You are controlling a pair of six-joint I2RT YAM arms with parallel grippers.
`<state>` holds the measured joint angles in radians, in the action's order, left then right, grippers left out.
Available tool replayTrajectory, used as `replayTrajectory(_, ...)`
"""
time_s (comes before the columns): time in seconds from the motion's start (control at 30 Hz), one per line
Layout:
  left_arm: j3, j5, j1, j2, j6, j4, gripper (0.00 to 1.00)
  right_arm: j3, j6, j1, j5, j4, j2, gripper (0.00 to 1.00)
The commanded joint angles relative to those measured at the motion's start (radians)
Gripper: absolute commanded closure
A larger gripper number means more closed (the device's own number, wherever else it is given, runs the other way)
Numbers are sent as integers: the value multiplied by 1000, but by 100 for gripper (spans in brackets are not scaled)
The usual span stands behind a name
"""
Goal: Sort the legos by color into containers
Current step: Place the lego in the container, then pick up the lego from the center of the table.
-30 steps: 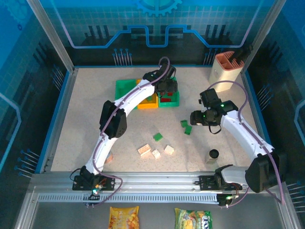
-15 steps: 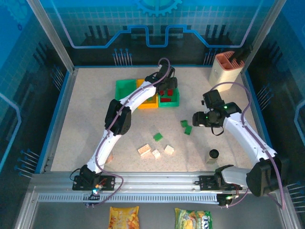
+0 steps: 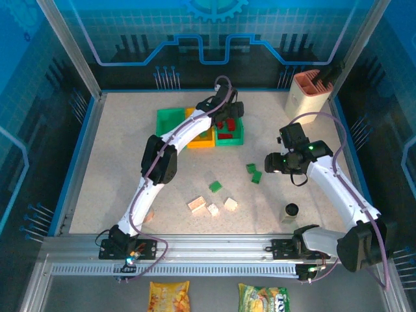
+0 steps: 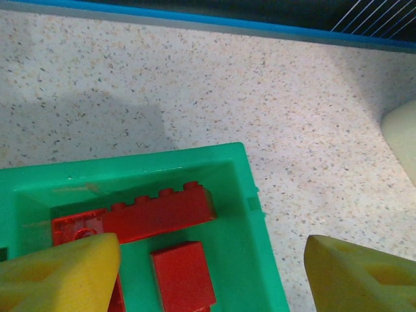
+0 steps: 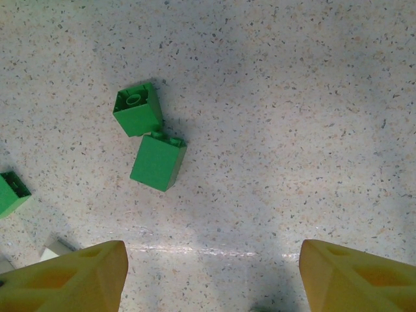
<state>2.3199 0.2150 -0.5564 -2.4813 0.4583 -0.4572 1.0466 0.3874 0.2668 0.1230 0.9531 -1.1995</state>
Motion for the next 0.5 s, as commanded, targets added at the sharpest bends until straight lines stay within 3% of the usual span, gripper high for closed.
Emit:
replayTrajectory(0.0, -39, -45, -2, 133, -39, 17, 25, 23, -8, -16, -8, 24, 16, 29)
replayTrajectory(0.47, -465, -149, -41, 479, -68, -91, 28, -5, 16, -3, -55, -39, -25, 30)
